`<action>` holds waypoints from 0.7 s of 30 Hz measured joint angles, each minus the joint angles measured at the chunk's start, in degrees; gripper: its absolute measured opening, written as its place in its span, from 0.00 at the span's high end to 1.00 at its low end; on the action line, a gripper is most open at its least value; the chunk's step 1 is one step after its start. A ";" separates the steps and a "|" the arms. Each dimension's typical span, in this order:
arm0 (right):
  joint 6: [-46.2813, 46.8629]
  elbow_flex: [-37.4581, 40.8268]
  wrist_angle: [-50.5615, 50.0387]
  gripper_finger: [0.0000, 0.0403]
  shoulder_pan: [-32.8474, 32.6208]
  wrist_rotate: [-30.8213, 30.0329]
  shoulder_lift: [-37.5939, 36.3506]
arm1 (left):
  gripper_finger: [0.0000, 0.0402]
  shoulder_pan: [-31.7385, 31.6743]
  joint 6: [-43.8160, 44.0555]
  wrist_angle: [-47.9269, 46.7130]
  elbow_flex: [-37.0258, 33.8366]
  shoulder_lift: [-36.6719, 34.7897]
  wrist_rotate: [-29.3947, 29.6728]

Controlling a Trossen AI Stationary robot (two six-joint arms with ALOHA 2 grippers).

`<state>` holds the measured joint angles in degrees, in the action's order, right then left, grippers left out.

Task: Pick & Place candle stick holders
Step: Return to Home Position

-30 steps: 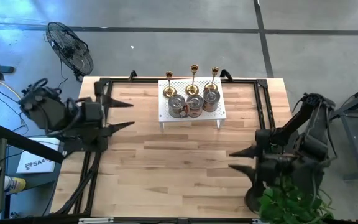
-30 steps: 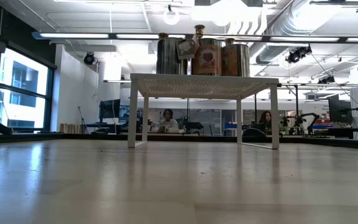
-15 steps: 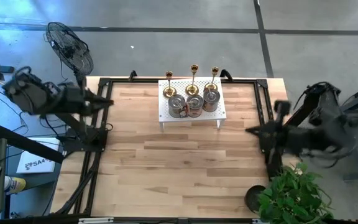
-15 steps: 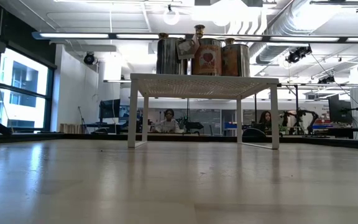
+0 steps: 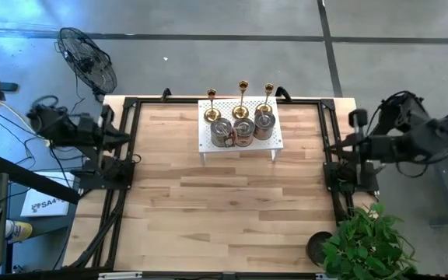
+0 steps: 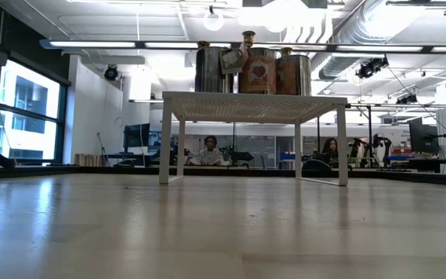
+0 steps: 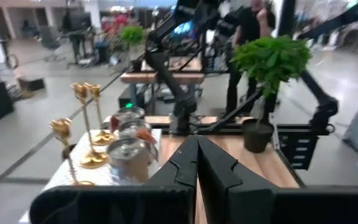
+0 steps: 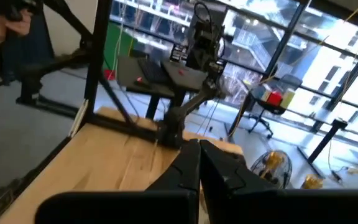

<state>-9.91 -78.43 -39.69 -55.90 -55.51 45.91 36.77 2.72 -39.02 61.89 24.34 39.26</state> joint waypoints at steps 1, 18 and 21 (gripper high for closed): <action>0.67 1.90 0.02 1.00 -0.01 0.24 -1.00 | 1.00 0.01 -0.76 2.45 -3.86 -2.73 -0.88; 6.27 36.60 18.12 1.00 -0.03 2.11 -21.94 | 1.00 -0.04 1.79 19.80 -36.54 -23.45 -9.58; 5.99 41.34 22.71 1.00 0.02 2.35 -24.03 | 1.00 -0.02 2.05 19.83 -39.91 -23.87 -13.07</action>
<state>-3.92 -37.08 -16.98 -55.88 -53.17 21.88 36.75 4.77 -19.19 21.98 0.47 26.19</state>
